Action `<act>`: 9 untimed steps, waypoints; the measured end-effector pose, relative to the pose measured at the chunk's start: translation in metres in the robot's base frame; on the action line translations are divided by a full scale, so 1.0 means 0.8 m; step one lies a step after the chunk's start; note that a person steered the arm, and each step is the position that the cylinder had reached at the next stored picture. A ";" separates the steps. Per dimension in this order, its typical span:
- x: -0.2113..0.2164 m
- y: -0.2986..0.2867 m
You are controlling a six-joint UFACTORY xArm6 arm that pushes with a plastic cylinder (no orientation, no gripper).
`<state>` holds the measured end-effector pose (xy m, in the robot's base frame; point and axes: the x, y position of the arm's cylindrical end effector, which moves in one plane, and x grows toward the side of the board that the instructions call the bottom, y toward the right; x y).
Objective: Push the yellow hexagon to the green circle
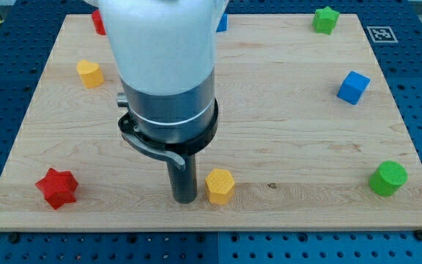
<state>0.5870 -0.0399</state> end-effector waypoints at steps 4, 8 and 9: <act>-0.025 0.192; -0.088 0.201; -0.057 0.236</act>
